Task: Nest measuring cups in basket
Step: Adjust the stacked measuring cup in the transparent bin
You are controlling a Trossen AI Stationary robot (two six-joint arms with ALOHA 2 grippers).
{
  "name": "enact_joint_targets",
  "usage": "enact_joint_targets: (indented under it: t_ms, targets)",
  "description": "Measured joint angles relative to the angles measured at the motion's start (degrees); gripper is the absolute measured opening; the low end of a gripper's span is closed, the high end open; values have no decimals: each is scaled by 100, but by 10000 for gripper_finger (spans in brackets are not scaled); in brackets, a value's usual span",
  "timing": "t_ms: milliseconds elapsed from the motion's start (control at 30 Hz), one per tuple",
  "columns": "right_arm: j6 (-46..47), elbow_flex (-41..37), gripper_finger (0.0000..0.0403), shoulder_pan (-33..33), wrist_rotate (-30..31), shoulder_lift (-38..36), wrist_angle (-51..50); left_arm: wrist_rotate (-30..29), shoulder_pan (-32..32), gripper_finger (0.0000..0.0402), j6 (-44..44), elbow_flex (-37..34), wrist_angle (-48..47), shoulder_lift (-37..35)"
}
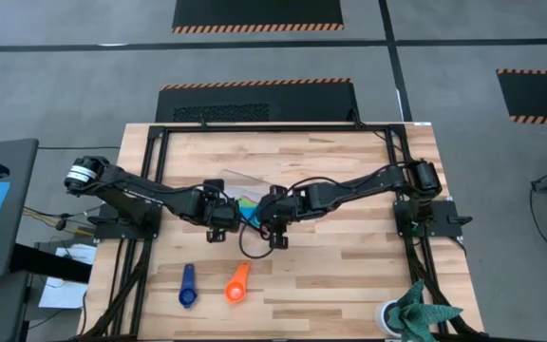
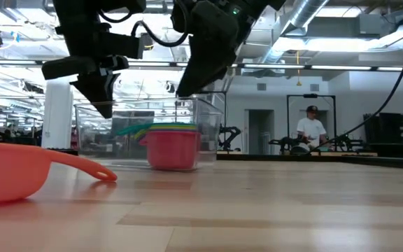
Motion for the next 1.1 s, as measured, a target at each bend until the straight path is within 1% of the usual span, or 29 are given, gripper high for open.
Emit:
enact_joint_targets:
  t_ms: [200, 267, 400, 500, 700, 767, 833, 900, 933, 1000, 1100]
  targets:
    - [121, 0, 118, 0, 174, -1, -154, 93, 0, 0, -226, 0, -77, -1]
    - [172, 0, 118, -1, 290, -1, -230, 239, 0, 0, -278, 0, -103, -2]
    - [190, 0, 118, -31, 309, -1, -230, 771, -12, 0, -391, 0, -102, -2]
    - [192, 0, 118, -28, 409, -1, -225, 860, -71, 0, -444, 11, -120, -2]
    - [188, 0, 118, -49, 577, -1, -190, 731, -111, 0, -414, 335, -312, -2]
    - [179, 0, 118, -66, 578, -1, -166, 458, -111, 0, -330, 506, -507, -2]
    - [146, 16, 118, -95, 686, -1, -185, 6, -97, 0, -144, 653, -656, -2]
    - [135, 120, 118, -126, 927, -64, -384, -378, -46, 0, 173, 706, -623, -2]
    - [130, 174, 118, -140, 1076, -148, -549, -454, -1, 0, 368, 706, -602, -2]
    - [196, 292, 118, -168, 1445, -353, -766, -466, 94, 0, 743, 682, -494, -2]
    - [569, 321, 118, -166, 2071, -868, -1576, -336, 263, 0, 1353, 610, -240, -2]
